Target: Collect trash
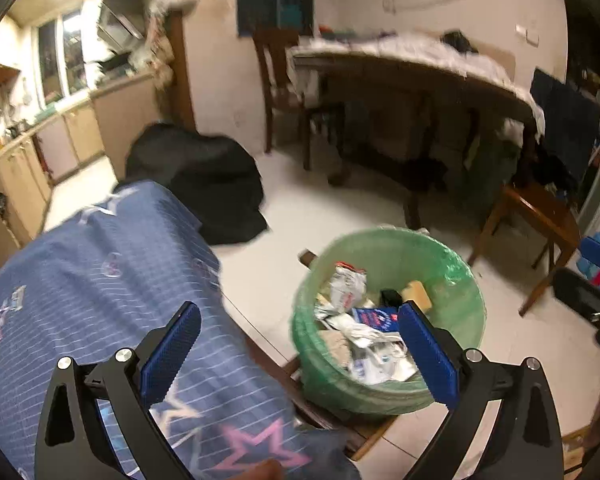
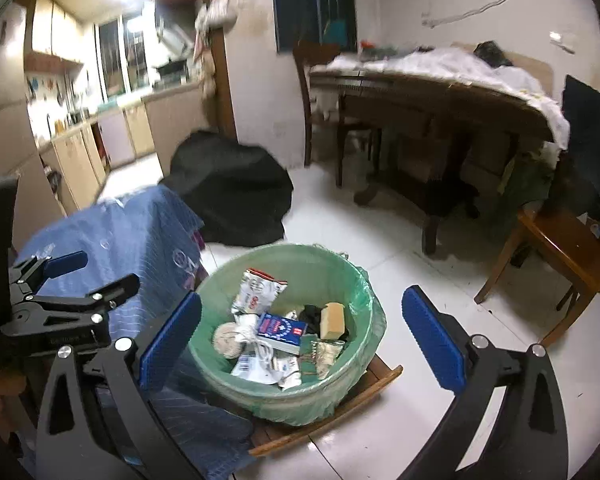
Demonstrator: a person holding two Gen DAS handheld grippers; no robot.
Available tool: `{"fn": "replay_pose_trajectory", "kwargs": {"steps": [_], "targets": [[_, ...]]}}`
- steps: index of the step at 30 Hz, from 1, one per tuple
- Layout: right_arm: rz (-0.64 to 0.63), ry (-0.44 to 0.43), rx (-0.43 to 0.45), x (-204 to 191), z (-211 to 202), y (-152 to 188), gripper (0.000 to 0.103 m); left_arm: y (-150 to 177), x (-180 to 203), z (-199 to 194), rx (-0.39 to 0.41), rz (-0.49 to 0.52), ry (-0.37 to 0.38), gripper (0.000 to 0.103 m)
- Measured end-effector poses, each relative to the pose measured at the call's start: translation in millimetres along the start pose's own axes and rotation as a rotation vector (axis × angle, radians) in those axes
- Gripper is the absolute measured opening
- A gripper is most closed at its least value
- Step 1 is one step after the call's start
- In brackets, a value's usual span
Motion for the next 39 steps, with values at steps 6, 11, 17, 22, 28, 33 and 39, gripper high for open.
{"fn": "replay_pose_trajectory", "kwargs": {"steps": [6, 11, 17, 22, 28, 33, 39], "targets": [[0.019, 0.047, 0.146, -19, -63, 22, 0.097, 28, -29, -75, 0.184, -0.031, -0.007, 0.098], [0.007, 0.096, 0.221, -45, -114, 52, 0.097, 65, -38, -154, 0.371, -0.052, 0.020, 0.098], [0.012, 0.160, 0.253, -66, -161, 85, 0.097, 111, -39, -216, 0.399, -0.033, 0.077, 0.098], [0.015, 0.208, 0.268, -79, -195, 103, 0.097, 150, -34, -249, 0.367, -0.021, 0.089, 0.098], [-0.002, 0.265, 0.301, -94, -225, 124, 0.097, 185, -26, -288, 0.376, -0.010, 0.086, 0.098], [0.027, 0.290, 0.299, -98, -238, 137, 0.097, 197, -20, -314, 0.396, -0.001, 0.085, 0.098], [0.035, 0.297, 0.347, -103, -256, 145, 0.097, 209, -10, -331, 0.383, 0.016, 0.115, 0.098]]}}
Point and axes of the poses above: each gripper's, at about its wrist camera, not at the fingertips, and z roughly the way its jaws point, x to its right, y to its underside, the point moved 3 cm from there along z, roughly the way its jaws point, and after that the axes turned 12 degrees about -z, right-handed, at the moved point
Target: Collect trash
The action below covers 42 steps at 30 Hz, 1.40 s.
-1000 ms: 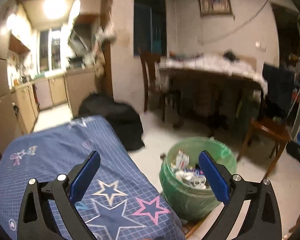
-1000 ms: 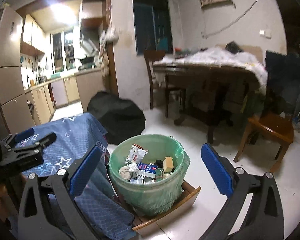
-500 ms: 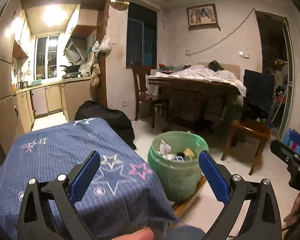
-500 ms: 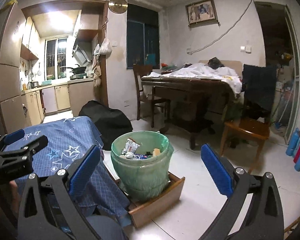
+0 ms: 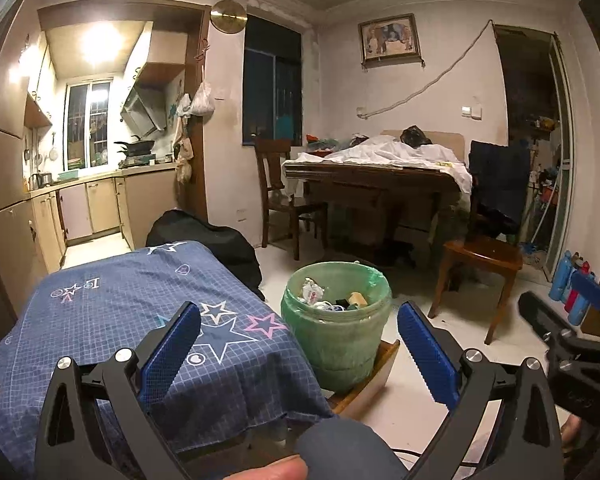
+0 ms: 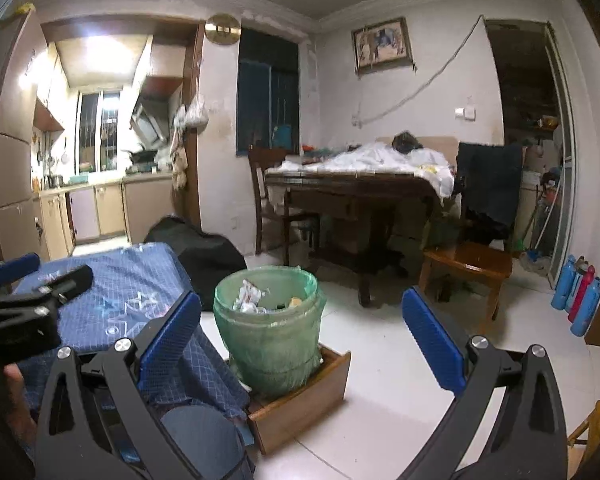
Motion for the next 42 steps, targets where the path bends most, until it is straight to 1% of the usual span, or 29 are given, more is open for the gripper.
{"fn": "replay_pose_trajectory", "kwargs": {"steps": [1, 3, 4, 8, 11, 19, 26, 31, 36, 42], "targets": [[0.027, -0.026, 0.022, 4, -5, -3, 0.097, 0, 1, 0, -0.003, 0.002, -0.003, 0.098], [0.030, 0.005, 0.060, 11, -13, -10, 0.097, 0, 2, 1, -0.010, -0.002, -0.002, 0.098], [0.015, 0.004, 0.066, 12, -13, -14, 0.097, -1, 3, 2, -0.012, -0.003, -0.001, 0.098], [0.011, -0.039, 0.013, 12, -2, -20, 0.097, -10, -2, 4, -0.009, -0.011, 0.003, 0.098], [0.020, -0.058, -0.011, 7, 3, -15, 0.097, -11, -3, 7, -0.018, -0.017, -0.005, 0.098], [0.015, -0.037, -0.010, 9, -4, -14, 0.097, -9, 0, 9, -0.034, -0.009, 0.013, 0.098], [0.016, -0.042, -0.009, 9, -3, -14, 0.097, -10, -4, 11, -0.038, -0.022, 0.009, 0.098], [0.015, -0.044, 0.001, 10, -5, -13, 0.097, -11, -3, 10, -0.023, -0.020, 0.012, 0.098], [0.009, -0.046, 0.005, 9, -6, -13, 0.097, -12, -1, 6, 0.012, -0.016, 0.015, 0.098], [0.000, -0.060, 0.001, 4, -5, -13, 0.097, -12, 1, 5, 0.016, -0.010, 0.012, 0.098]]}}
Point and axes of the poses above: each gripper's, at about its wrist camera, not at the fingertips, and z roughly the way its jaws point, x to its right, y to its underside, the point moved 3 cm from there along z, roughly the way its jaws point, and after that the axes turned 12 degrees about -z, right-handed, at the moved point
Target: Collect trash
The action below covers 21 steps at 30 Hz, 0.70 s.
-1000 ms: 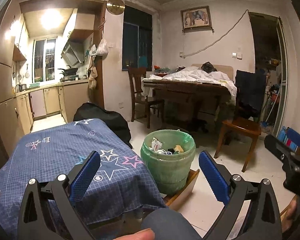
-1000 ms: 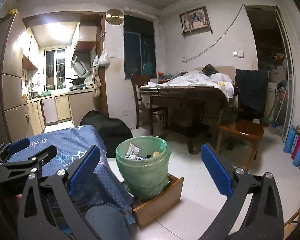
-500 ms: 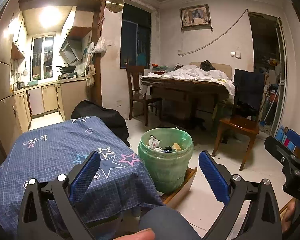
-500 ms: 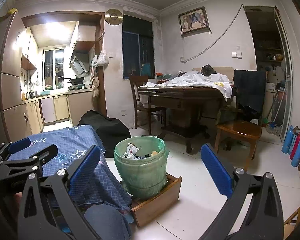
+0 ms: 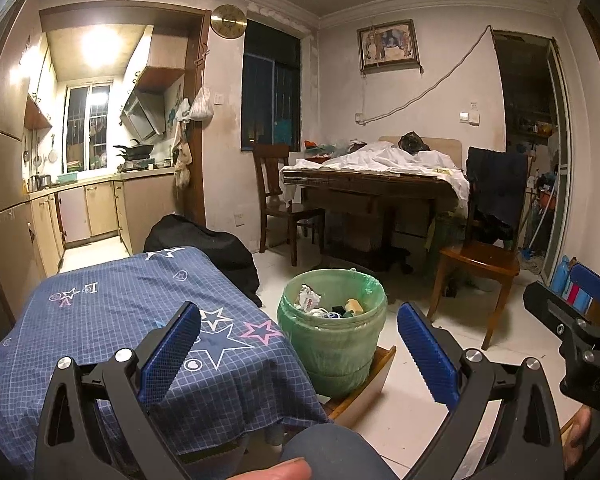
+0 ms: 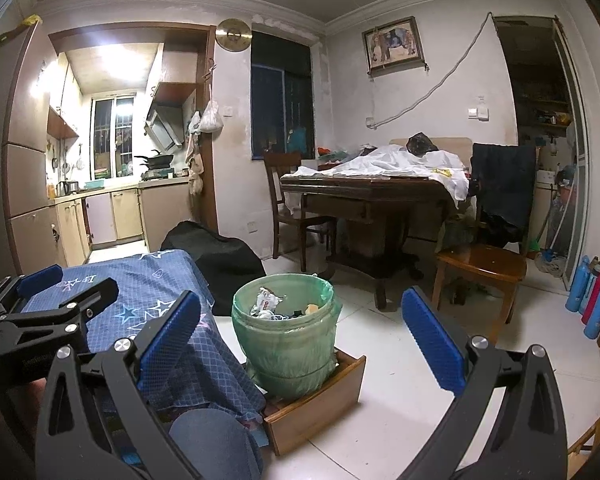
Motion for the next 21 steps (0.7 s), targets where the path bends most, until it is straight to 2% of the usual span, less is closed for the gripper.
{"fn": "replay_pose_trajectory", "kwargs": {"steps": [21], "targets": [[-0.009, -0.004, 0.004, -3.2, 0.2, -3.7, 0.097, 1.2, -5.2, -0.7, 0.012, 0.003, -0.004, 0.098]]}}
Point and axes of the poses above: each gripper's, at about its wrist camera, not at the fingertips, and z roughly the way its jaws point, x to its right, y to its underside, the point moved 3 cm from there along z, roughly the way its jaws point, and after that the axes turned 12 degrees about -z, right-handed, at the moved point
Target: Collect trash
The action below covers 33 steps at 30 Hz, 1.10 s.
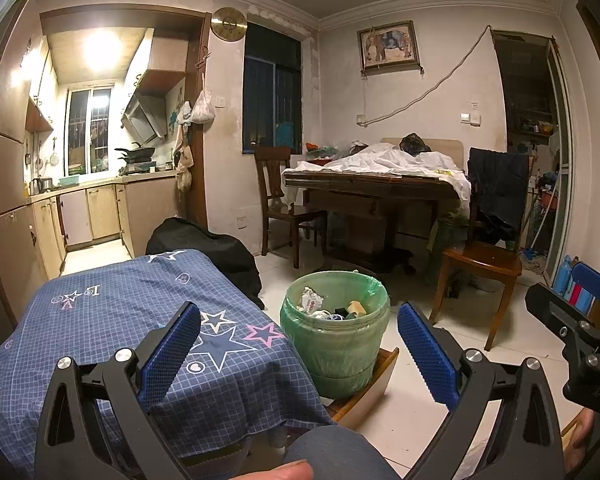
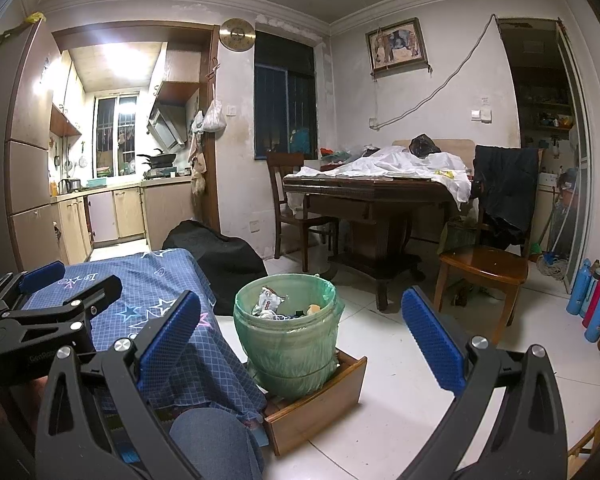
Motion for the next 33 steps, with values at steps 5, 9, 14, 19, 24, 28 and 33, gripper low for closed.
{"fn": "replay_pose_trajectory", "kwargs": {"steps": [5, 9, 14, 19, 24, 28, 33], "targets": [[-0.002, 0.002, 0.003, -0.4, -0.5, -0.2, 0.097, 1.0, -0.7, -2.4, 0.005, 0.000, 0.009, 0.098], [0.000, 0.001, 0.002, 0.7, -0.9, 0.5, 0.097, 2.2, 0.5, -4.5, 0.009, 0.002, 0.019, 0.098], [-0.002, 0.001, 0.003, 0.1, -1.3, 0.4, 0.097, 2.2, 2.1, -5.0, 0.008, 0.006, 0.034, 0.098], [0.000, 0.003, 0.005, 0.6, -1.9, 0.2, 0.097, 4.1, 3.1, -6.7, 0.007, 0.015, 0.047, 0.098], [-0.002, 0.005, 0.005, 0.5, -2.5, -0.9, 0.097, 5.6, 5.5, -5.5, -0.001, 0.021, 0.052, 0.098], [0.000, 0.003, 0.003, 0.7, -2.8, -0.7, 0.097, 5.3, 5.4, -4.9, -0.001, 0.021, 0.051, 0.098], [-0.001, 0.002, 0.003, 0.8, -2.8, -1.6, 0.097, 4.9, 6.6, -4.2, 0.000, 0.028, 0.048, 0.098]]}}
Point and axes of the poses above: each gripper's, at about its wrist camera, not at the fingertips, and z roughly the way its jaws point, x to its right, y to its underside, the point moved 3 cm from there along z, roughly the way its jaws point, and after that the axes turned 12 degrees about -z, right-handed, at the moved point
